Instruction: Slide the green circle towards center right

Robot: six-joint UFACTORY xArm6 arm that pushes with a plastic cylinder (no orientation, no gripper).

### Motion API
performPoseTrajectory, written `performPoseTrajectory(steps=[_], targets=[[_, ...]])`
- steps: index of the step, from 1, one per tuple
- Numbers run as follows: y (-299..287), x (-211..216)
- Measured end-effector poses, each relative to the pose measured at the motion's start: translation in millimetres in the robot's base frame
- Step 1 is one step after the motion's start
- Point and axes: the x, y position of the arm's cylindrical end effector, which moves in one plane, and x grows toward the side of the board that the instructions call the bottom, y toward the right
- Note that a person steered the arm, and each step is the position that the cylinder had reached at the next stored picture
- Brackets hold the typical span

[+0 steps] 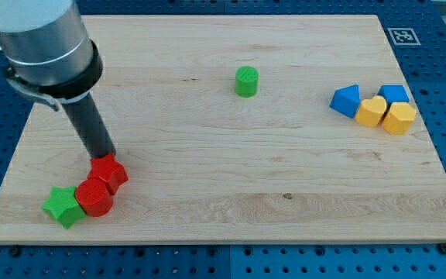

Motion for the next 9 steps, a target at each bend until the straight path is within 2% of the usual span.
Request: performPoseTrajectory(steps=[2, 3, 4, 9], targets=[[46.5, -118.9], [103.4, -187.5], [176.3, -221.4], [180.1, -214.9]])
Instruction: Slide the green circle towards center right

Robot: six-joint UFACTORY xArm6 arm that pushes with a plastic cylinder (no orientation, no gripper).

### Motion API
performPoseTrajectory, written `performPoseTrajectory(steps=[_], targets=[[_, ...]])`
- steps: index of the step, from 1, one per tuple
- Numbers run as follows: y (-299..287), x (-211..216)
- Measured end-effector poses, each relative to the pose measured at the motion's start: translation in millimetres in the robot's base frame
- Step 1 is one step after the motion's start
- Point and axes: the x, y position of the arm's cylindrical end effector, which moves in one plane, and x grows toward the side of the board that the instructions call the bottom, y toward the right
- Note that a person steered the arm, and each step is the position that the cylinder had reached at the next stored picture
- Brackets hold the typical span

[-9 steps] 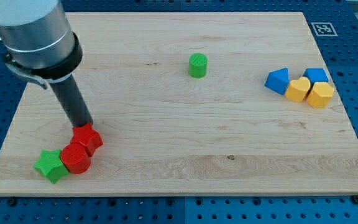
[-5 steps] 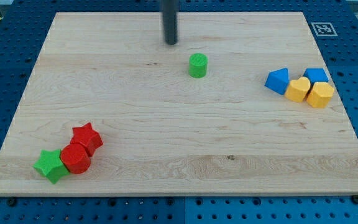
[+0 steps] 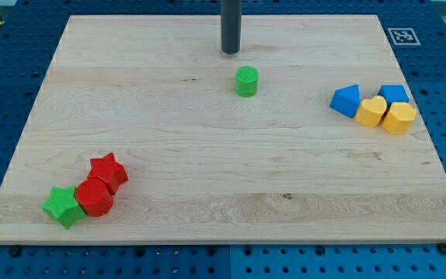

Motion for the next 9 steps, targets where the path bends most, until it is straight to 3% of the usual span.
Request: performPoseTrajectory(steps=[4, 6, 9], targets=[[-18.6, 19.5], [-51.3, 58.6], [18.6, 74.3]])
